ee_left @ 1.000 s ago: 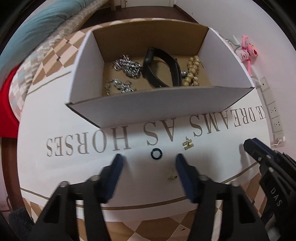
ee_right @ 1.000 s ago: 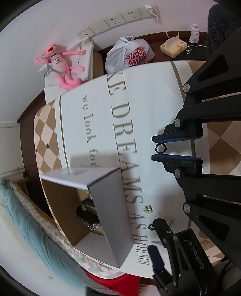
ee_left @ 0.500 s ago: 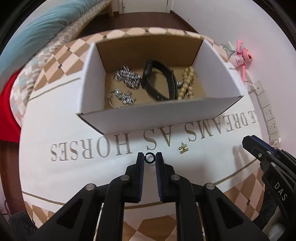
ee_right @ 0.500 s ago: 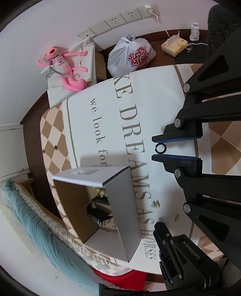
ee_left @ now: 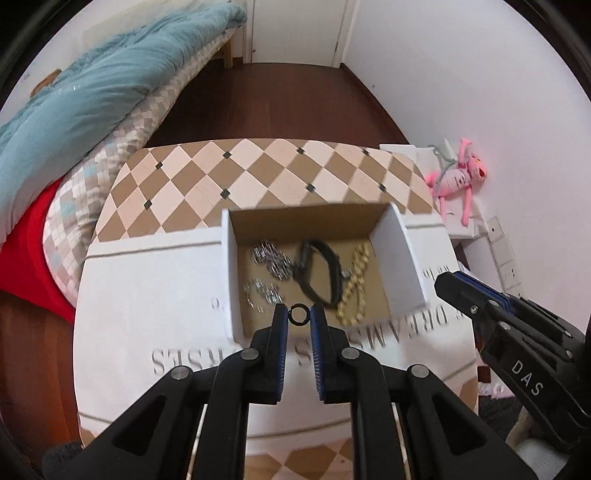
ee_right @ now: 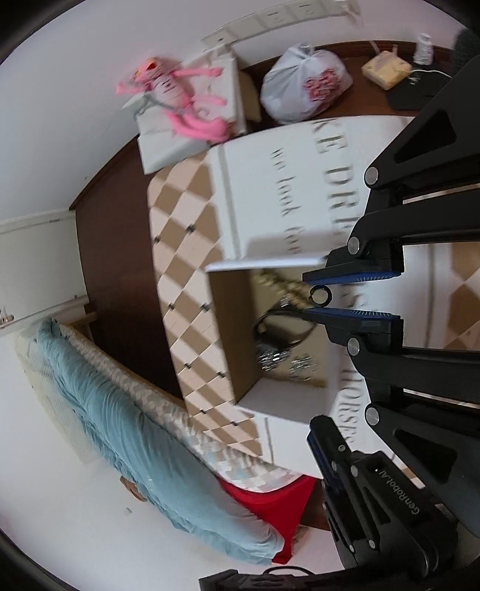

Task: Organize jewelry
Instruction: 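Carry both black rings into the box while both tools open, then lift both open tools up out of the box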

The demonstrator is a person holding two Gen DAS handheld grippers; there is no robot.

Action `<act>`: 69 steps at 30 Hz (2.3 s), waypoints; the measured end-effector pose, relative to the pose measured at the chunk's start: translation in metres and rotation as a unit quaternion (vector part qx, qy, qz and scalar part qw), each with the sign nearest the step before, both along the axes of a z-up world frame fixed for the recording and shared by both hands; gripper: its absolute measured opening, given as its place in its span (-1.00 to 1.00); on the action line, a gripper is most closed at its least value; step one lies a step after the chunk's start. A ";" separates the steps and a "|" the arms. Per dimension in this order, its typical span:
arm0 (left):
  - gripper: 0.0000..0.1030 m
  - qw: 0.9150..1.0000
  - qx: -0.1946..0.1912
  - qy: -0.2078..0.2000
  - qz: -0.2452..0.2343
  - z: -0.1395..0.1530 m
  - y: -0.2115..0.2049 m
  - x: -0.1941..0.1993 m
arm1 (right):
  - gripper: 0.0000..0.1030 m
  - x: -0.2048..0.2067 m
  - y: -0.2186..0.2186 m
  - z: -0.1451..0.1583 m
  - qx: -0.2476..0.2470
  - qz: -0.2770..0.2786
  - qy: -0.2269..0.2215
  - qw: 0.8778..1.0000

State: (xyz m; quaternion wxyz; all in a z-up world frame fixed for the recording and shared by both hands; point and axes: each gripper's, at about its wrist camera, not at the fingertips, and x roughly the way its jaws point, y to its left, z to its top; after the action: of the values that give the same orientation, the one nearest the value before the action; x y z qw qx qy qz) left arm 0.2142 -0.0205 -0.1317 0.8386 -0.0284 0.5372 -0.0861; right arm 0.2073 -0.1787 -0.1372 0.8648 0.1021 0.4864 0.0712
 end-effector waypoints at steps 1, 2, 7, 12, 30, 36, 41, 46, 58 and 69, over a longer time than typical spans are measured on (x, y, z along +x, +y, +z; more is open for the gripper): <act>-0.81 1.000 0.000 0.009 0.003 -0.003 0.003 0.010 | -0.75 0.009 0.002 -0.001 -0.003 0.004 0.005 1.000; -0.81 1.000 0.000 0.016 0.005 -0.006 0.005 0.017 | -0.75 0.022 0.004 -0.004 -0.003 0.007 0.011 1.000; -0.78 0.998 -0.007 0.057 0.029 -0.018 0.021 0.055 | -0.74 0.072 0.014 -0.022 -0.008 0.023 0.054 0.998; -0.50 0.993 -0.027 0.105 0.053 -0.028 0.032 0.082 | -0.73 0.104 0.022 -0.043 -0.023 0.036 0.110 0.993; 0.98 0.993 0.074 0.022 0.092 -0.014 0.050 0.055 | 0.55 0.078 0.008 -0.018 -0.108 0.007 0.081 0.991; 0.99 0.992 0.076 0.026 0.092 -0.024 0.044 0.036 | 1.00 0.058 0.014 -0.030 -0.152 0.006 0.089 0.984; 0.99 0.993 0.076 0.029 0.091 -0.027 0.038 0.024 | 1.00 0.046 0.012 -0.036 -0.156 -0.004 0.089 0.984; 0.99 0.992 0.084 0.022 0.094 -0.020 0.035 0.013 | 1.00 0.034 0.008 -0.026 -0.154 -0.014 0.080 0.985; 0.99 0.991 0.083 -0.024 0.098 0.027 0.030 -0.027 | 1.00 -0.016 0.003 0.022 -0.154 -0.027 0.027 0.987; 0.99 0.992 0.064 -0.066 0.091 0.077 0.023 -0.064 | 1.00 -0.055 -0.001 0.082 -0.142 -0.044 -0.033 0.988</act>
State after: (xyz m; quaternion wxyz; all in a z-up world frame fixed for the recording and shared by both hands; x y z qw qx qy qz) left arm 0.1507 0.0028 -0.0547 0.8765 -0.0180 0.4804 0.0233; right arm 0.1522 -0.1796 -0.0548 0.8884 -0.0029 0.4578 -0.0334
